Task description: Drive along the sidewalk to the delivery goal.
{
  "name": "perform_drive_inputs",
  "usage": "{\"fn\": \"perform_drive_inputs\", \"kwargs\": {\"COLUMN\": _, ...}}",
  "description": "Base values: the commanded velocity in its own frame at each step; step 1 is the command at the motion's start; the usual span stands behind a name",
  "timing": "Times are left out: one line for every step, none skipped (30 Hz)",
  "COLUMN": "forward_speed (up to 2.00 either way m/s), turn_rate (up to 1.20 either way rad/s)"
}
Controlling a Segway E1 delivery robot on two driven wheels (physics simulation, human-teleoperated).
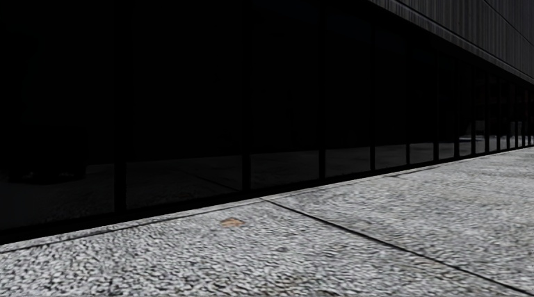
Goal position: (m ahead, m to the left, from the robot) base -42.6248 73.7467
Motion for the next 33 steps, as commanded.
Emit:
{"fn": "perform_drive_inputs", "kwargs": {"forward_speed": 0.46, "turn_rate": 0.55}}
{"fn": "perform_drive_inputs", "kwargs": {"forward_speed": 0.46, "turn_rate": 0.55}}
{"fn": "perform_drive_inputs", "kwargs": {"forward_speed": 0.46, "turn_rate": 0.56}}
{"fn": "perform_drive_inputs", "kwargs": {"forward_speed": 0.47, "turn_rate": 0.57}}
{"fn": "perform_drive_inputs", "kwargs": {"forward_speed": 0.47, "turn_rate": 0.59}}
{"fn": "perform_drive_inputs", "kwargs": {"forward_speed": 0.47, "turn_rate": 0.59}}
{"fn": "perform_drive_inputs", "kwargs": {"forward_speed": 0.47, "turn_rate": 0.60}}
{"fn": "perform_drive_inputs", "kwargs": {"forward_speed": 0.47, "turn_rate": 0.63}}
{"fn": "perform_drive_inputs", "kwargs": {"forward_speed": 0.47, "turn_rate": 0.65}}
{"fn": "perform_drive_inputs", "kwargs": {"forward_speed": 0.47, "turn_rate": 0.66}}
{"fn": "perform_drive_inputs", "kwargs": {"forward_speed": 0.47, "turn_rate": 0.66}}
{"fn": "perform_drive_inputs", "kwargs": {"forward_speed": 0.47, "turn_rate": 0.66}}
{"fn": "perform_drive_inputs", "kwargs": {"forward_speed": 0.47, "turn_rate": 0.66}}
{"fn": "perform_drive_inputs", "kwargs": {"forward_speed": 0.47, "turn_rate": 0.67}}
{"fn": "perform_drive_inputs", "kwargs": {"forward_speed": 0.47, "turn_rate": 0.67}}
{"fn": "perform_drive_inputs", "kwargs": {"forward_speed": 0.47, "turn_rate": 0.67}}
{"fn": "perform_drive_inputs", "kwargs": {"forward_speed": 0.47, "turn_rate": 0.67}}
{"fn": "perform_drive_inputs", "kwargs": {"forward_speed": 0.47, "turn_rate": 0.68}}
{"fn": "perform_drive_inputs", "kwargs": {"forward_speed": 0.47, "turn_rate": 0.68}}
{"fn": "perform_drive_inputs", "kwargs": {"forward_speed": 0.47, "turn_rate": 0.68}}
{"fn": "perform_drive_inputs", "kwargs": {"forward_speed": 0.47, "turn_rate": 0.68}}
{"fn": "perform_drive_inputs", "kwargs": {"forward_speed": 0.47, "turn_rate": 0.72}}
{"fn": "perform_drive_inputs", "kwargs": {"forward_speed": 0.47, "turn_rate": 0.75}}
{"fn": "perform_drive_inputs", "kwargs": {"forward_speed": 0.47, "turn_rate": 0.77}}
{"fn": "perform_drive_inputs", "kwargs": {"forward_speed": 0.47, "turn_rate": 0.77}}
{"fn": "perform_drive_inputs", "kwargs": {"forward_speed": 0.47, "turn_rate": 0.77}}
{"fn": "perform_drive_inputs", "kwargs": {"forward_speed": 0.47, "turn_rate": 0.77}}
{"fn": "perform_drive_inputs", "kwargs": {"forward_speed": 0.49, "turn_rate": 0.78}}
{"fn": "perform_drive_inputs", "kwargs": {"forward_speed": 0.56, "turn_rate": 0.78}}
{"fn": "perform_drive_inputs", "kwargs": {"forward_speed": 0.56, "turn_rate": 0.78}}
{"fn": "perform_drive_inputs", "kwargs": {"forward_speed": 0.61, "turn_rate": 0.78}}
{"fn": "perform_drive_inputs", "kwargs": {"forward_speed": 0.63, "turn_rate": 0.78}}
{"fn": "perform_drive_inputs", "kwargs": {"forward_speed": 0.63, "turn_rate": 0.78}}
